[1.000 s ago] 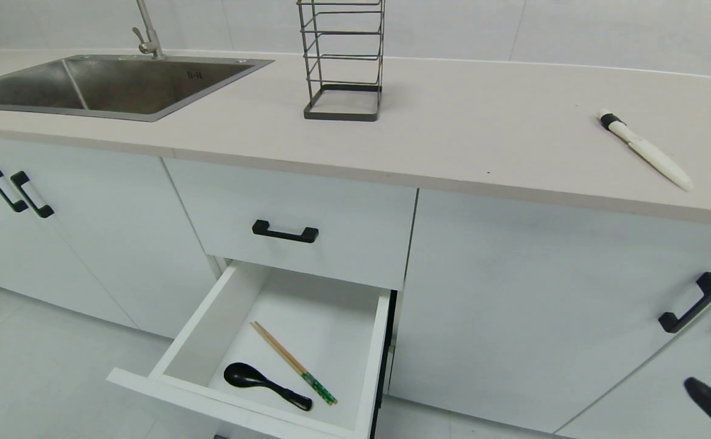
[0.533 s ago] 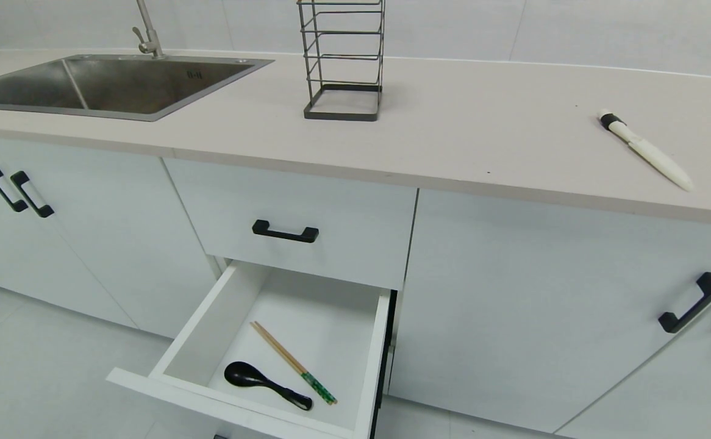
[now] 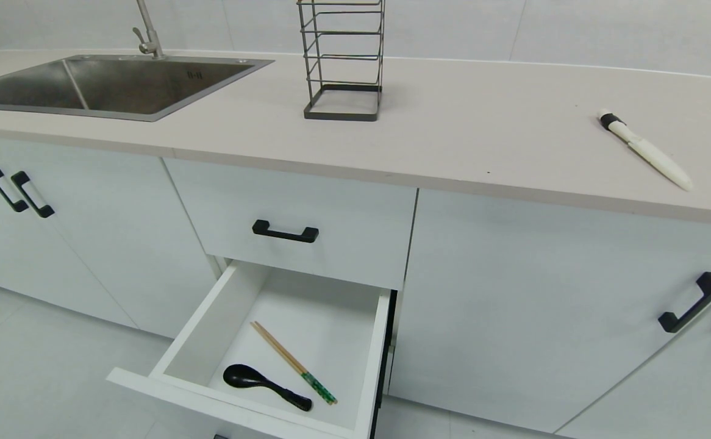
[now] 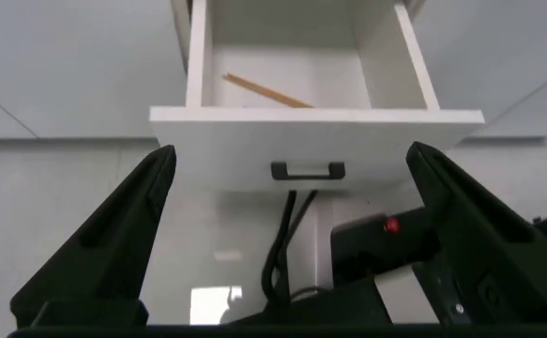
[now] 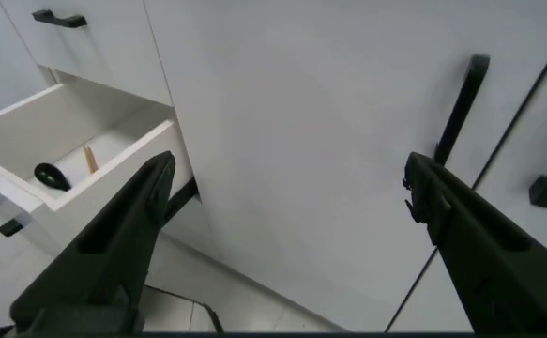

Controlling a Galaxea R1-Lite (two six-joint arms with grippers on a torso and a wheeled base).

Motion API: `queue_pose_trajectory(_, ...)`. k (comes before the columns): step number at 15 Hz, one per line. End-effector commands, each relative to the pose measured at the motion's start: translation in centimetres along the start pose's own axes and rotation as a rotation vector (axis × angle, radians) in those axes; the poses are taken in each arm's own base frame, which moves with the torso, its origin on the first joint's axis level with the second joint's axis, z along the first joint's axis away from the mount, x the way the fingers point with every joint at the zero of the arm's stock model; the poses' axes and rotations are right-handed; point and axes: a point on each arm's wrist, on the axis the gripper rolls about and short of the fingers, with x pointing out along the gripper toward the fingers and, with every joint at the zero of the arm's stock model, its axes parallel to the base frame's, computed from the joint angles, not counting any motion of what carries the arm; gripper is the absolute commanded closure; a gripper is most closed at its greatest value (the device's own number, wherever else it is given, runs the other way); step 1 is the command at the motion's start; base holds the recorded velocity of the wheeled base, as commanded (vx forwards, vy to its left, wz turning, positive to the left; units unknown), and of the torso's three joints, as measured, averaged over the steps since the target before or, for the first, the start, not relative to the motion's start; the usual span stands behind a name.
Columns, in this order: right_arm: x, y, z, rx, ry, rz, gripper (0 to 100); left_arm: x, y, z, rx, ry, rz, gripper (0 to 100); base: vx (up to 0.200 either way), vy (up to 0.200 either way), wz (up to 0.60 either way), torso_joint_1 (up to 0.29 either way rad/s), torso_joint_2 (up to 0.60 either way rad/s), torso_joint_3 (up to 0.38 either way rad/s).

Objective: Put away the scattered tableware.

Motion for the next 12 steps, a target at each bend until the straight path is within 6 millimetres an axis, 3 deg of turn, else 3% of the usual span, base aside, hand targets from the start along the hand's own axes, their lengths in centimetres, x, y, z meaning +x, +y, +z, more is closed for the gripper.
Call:
queue_pose_trajectory(1,-0.2,0.0,-0.3,0.024,-0.008,-0.007,0,3.4,0.6,1.0,-0.018,0.231,-0.032,0,0.0,0.0,0.0,0.0,0.0,0.0)
queue_pose_trajectory(4,-0.2,-0.3,-0.9,0.029,0.044,-0.127,0,5.0,0.8,1.2,-0.027,0.337,-0.036,0,0.0,0.0,0.0,0.0,0.0,0.0)
queue_pose_trajectory(7,-0.7,0.0,-1.1,-0.005,-0.015,-0.23,0,6.6,1.1,0.5,-0.013,0.462,-0.044,0,0.0,0.0,0.0,0.0,0.0,0.0)
queue_pose_trajectory(12,-0.9,-0.1,-1.8,-0.055,0.03,-0.239,0,9.5,1.4,0.1,-0.009,0.642,-0.071,0,0.0,0.0,0.0,0.0,0.0,0.0)
